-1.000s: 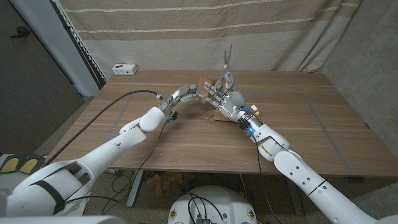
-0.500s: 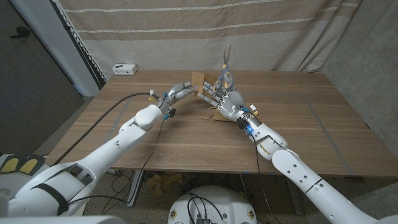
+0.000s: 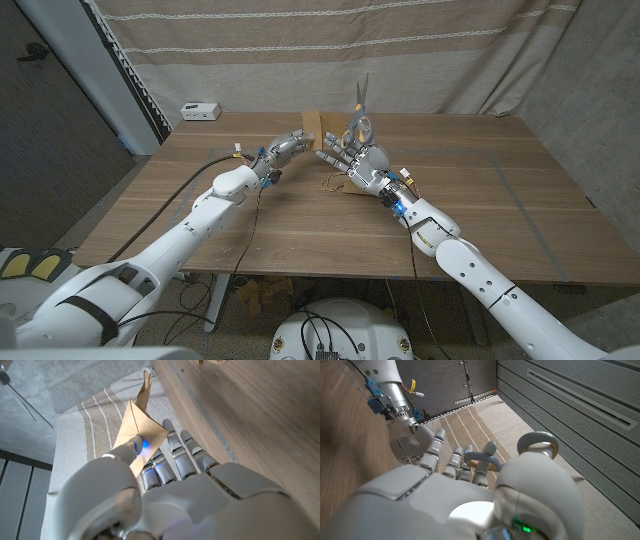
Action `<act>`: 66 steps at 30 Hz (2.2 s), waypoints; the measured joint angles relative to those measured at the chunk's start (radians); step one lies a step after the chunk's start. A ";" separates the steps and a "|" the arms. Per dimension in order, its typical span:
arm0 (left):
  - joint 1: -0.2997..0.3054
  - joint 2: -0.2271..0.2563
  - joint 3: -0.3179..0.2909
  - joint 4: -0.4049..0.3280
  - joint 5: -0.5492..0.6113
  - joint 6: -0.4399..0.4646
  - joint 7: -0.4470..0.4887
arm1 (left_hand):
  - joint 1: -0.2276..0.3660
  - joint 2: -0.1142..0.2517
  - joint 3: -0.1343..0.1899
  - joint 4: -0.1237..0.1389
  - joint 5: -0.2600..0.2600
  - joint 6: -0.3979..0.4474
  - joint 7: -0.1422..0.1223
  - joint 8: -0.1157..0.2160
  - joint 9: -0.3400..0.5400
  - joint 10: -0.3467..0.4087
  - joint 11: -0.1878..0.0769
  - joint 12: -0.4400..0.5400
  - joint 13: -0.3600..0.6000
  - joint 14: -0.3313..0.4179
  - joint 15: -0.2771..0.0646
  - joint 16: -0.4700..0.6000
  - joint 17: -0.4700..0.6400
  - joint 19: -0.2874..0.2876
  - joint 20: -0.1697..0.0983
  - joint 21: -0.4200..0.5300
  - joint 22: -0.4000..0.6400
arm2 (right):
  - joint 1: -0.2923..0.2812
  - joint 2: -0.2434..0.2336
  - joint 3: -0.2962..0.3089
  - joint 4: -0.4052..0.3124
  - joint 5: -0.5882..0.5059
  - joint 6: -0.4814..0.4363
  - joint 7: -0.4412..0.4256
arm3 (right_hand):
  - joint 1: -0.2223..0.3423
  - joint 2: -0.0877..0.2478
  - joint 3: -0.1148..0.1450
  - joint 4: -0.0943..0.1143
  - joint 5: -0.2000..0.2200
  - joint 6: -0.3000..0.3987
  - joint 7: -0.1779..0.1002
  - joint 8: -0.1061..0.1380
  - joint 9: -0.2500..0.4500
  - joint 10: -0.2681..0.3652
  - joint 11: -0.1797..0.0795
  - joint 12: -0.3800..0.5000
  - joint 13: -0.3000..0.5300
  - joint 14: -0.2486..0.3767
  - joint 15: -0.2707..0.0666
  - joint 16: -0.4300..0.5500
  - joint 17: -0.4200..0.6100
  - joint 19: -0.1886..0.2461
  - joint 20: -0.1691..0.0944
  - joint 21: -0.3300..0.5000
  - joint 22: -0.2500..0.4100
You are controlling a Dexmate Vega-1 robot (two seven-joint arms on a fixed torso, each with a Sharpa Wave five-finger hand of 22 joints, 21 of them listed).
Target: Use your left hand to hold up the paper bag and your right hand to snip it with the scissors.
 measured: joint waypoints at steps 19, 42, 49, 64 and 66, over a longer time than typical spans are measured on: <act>-0.042 -0.073 -0.057 0.107 -0.217 0.128 -0.213 | 0.008 -0.008 0.011 0.019 -0.004 0.000 0.000 0.007 0.015 -0.011 0.000 0.011 -0.012 -0.031 0.002 -0.010 0.014 -0.020 0.002 0.012 -0.003 | 0.005 -0.006 -0.002 0.004 0.011 -0.025 0.016 | 0.000 0.000 0.003 -0.003 0.000 0.000 0.008 -0.008 -0.016 -0.003 0.003 -0.007 0.000 0.000 0.000 0.000 -0.003 0.004 0.004 -0.007 0.000; -0.070 -0.158 -0.123 0.180 -0.381 0.274 -0.321 | 0.155 -0.008 -0.198 -0.032 -0.023 0.021 0.022 0.011 -0.004 0.029 0.028 0.020 -0.030 0.077 -0.016 0.355 0.486 -0.083 0.000 0.199 0.116 | -0.039 -0.066 0.022 -0.035 0.038 -0.074 -0.002 | 0.000 0.000 0.003 -0.003 -0.004 -0.009 0.016 -0.015 -0.026 -0.003 0.003 -0.021 -0.003 0.004 0.004 -0.010 0.000 0.007 0.007 -0.019 0.004; -0.073 -0.175 -0.141 0.184 -0.422 0.319 -0.340 | 0.170 -0.002 -0.202 -0.028 -0.023 0.021 0.022 0.011 -0.004 0.029 0.028 0.015 -0.029 0.066 -0.016 0.366 0.490 -0.095 -0.002 0.214 0.125 | -0.049 -0.076 0.024 -0.038 0.043 -0.081 0.003 | -0.004 0.004 0.003 -0.003 -0.004 -0.011 0.018 -0.011 -0.020 -0.005 0.013 -0.021 -0.003 0.004 0.004 -0.010 0.000 0.007 0.007 -0.025 0.005; -0.058 -0.192 -0.176 0.157 -0.487 0.392 -0.347 | 0.187 -0.008 -0.209 -0.035 -0.023 0.038 0.038 0.010 -0.011 0.042 0.041 0.006 -0.035 0.059 -0.012 0.381 0.490 -0.118 0.000 0.236 0.129 | -0.049 -0.125 0.028 -0.054 0.051 -0.137 0.010 | -0.004 0.004 0.003 -0.003 -0.004 -0.018 0.025 -0.011 -0.020 -0.005 0.012 -0.030 -0.003 -0.002 0.009 -0.018 0.000 0.012 0.005 -0.033 0.005; -0.055 -0.192 -0.179 0.151 -0.500 0.406 -0.346 | 0.189 -0.011 -0.209 -0.035 -0.023 0.038 0.038 0.010 -0.011 0.042 0.041 0.004 -0.035 0.059 -0.012 0.381 0.489 -0.118 0.000 0.236 0.129 | -0.047 -0.137 0.029 -0.057 0.051 -0.142 0.010 | -0.004 0.004 0.003 -0.003 -0.004 -0.018 0.025 -0.012 -0.021 -0.005 0.012 -0.030 -0.003 -0.002 0.009 -0.018 0.000 0.012 0.005 -0.033 0.005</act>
